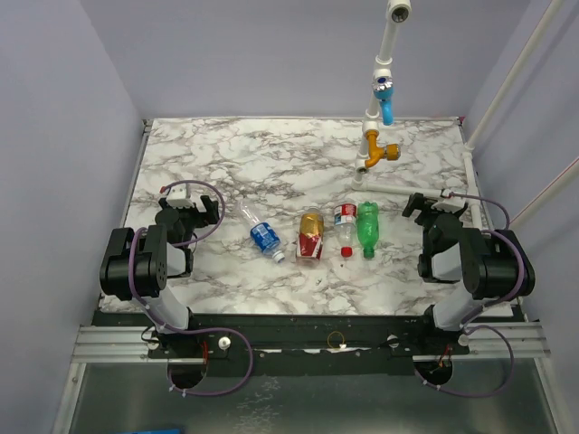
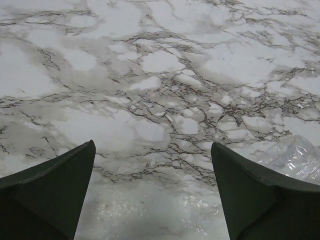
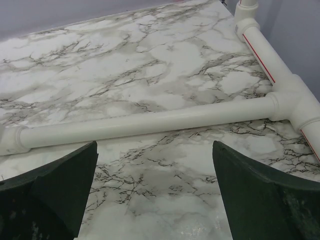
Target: Unscrew the bottle caps
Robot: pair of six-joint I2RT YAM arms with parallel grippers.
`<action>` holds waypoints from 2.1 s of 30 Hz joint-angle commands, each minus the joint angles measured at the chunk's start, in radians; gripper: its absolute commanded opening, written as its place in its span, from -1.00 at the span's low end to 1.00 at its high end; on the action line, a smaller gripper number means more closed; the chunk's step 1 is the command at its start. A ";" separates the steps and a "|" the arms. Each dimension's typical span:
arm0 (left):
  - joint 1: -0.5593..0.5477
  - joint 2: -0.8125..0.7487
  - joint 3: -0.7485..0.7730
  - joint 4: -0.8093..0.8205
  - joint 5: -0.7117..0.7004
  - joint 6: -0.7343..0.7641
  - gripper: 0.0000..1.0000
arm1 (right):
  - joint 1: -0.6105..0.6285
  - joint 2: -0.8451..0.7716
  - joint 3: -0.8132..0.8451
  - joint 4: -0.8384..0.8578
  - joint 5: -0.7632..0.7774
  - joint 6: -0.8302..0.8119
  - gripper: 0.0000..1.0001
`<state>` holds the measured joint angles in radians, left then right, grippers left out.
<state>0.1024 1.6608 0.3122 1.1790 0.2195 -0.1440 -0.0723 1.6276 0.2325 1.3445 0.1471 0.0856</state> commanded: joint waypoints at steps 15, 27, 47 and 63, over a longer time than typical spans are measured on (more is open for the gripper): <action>0.028 -0.163 0.127 -0.340 0.049 0.001 0.97 | -0.005 -0.443 0.286 -0.833 -0.197 0.478 1.00; 0.027 -0.295 0.640 -1.564 0.514 0.669 0.97 | 0.194 -0.523 0.445 -1.222 -0.298 0.376 1.00; -0.360 -0.300 0.676 -1.999 0.428 1.933 0.98 | 0.379 -0.776 0.323 -1.413 -0.085 0.470 1.00; -0.571 0.066 0.898 -2.087 0.186 1.937 0.97 | 0.457 -0.803 0.255 -1.452 -0.092 0.466 1.00</action>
<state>-0.4393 1.6405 1.1172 -0.8188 0.4969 1.7920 0.3492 0.8371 0.4988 -0.0792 0.0338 0.5426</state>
